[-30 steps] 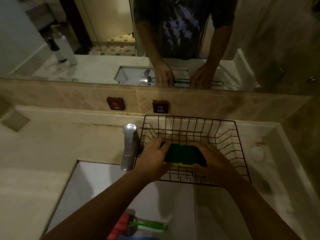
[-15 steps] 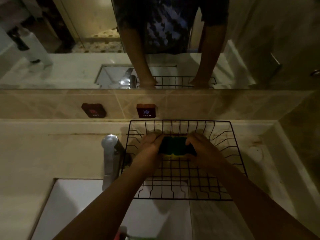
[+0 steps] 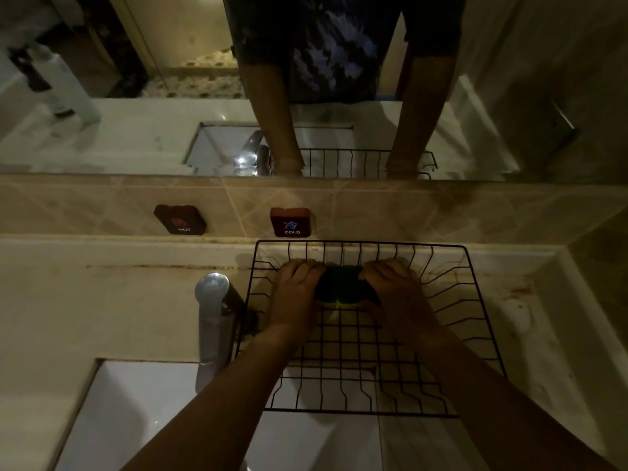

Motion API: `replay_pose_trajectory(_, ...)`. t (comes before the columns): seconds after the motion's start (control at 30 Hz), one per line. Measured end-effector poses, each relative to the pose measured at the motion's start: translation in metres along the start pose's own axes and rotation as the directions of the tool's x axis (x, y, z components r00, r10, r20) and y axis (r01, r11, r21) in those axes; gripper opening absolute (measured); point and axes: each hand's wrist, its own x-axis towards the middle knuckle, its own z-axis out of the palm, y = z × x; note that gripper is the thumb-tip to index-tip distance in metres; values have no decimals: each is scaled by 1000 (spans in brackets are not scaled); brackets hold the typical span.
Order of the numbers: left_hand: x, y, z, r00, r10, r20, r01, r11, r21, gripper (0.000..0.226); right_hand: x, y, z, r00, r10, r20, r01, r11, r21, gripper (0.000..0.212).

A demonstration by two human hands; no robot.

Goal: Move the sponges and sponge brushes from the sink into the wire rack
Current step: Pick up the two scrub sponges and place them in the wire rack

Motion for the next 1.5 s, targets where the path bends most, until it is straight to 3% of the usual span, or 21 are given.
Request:
replay_pose_trajectory(0.2, 1, -6, 10, 1000, -29, 1, 29, 993, -111, 60, 3, 0, 3, 1000, 21, 11, -21, 1000, 15, 46)
replay_pose_trajectory(0.7, 1, -5, 16, 1000, -28, 4, 28, 997, -72, 56, 3, -2, 11, 999, 53, -13, -52, 995, 85, 41)
replay_pose_trajectory(1.0, 2, 2, -1, 967, -89, 239, 76, 995, 62, 62, 1, -10, 5, 996, 86, 28, -88, 993, 73, 42)
replay_pose_trajectory(1.17, -9, 2, -8, 970, -56, 236, 43, 997, 61, 63, -3, -13, 10, 993, 115, 22, -115, 993, 15, 38)
replay_pose_trajectory(1.27, -22, 6, -16, 965, -67, 254, 62, 998, 29, 60, -5, -17, 5, 990, 132, 59, -130, 991, -36, 48)
replay_pose_trajectory(1.37, -30, 16, -29, 960, -105, 260, 117, 993, -29, 60, -8, -23, -3, 970, 148, 190, -137, 988, -71, 59)
replay_pose_trajectory(1.5, -42, 26, -49, 937, -125, 328, 143, 989, -33, 55, -17, -40, -19, 936, 179, 303, -168, 984, -60, 58)
